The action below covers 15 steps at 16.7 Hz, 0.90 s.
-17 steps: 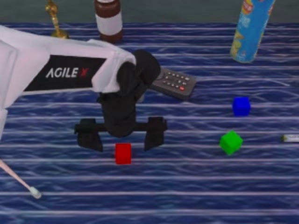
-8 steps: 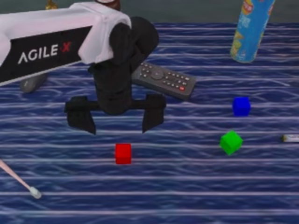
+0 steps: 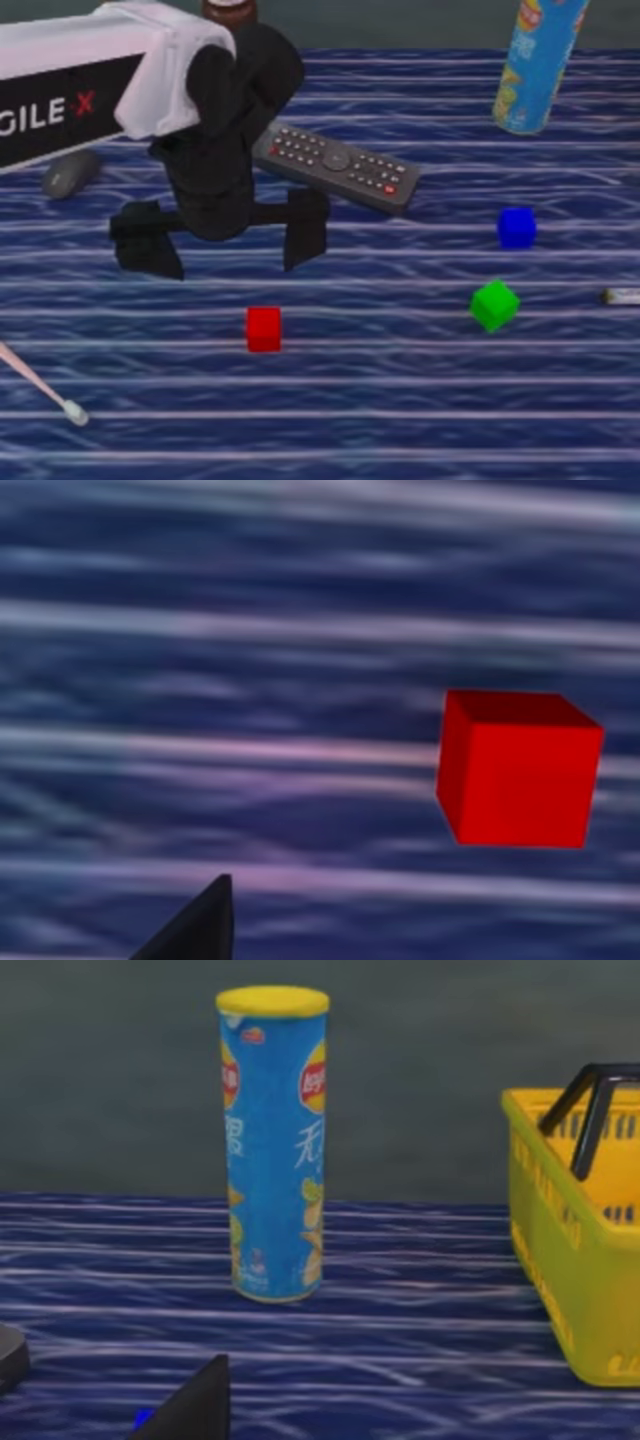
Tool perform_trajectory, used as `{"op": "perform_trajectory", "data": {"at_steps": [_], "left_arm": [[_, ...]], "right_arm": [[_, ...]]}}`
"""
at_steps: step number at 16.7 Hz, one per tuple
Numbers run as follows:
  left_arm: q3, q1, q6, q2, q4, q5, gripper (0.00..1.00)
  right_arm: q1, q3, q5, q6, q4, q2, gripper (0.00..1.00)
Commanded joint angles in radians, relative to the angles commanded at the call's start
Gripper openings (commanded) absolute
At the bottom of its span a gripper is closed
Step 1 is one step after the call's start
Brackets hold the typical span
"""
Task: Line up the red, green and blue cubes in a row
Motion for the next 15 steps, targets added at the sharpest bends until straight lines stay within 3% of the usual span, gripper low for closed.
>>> {"op": "perform_trajectory", "data": {"at_steps": [7,15], "left_arm": [[-0.438,0.216,0.072,-0.559,0.278,-0.008,1.00],[-1.087,0.467,0.332,-1.388,0.686,0.003,1.00]], "right_arm": [[0.121,0.431,0.003,-0.044,-0.296,0.568,1.00],[0.287,0.986,0.004,-0.105,-0.711,1.405,1.00]]}}
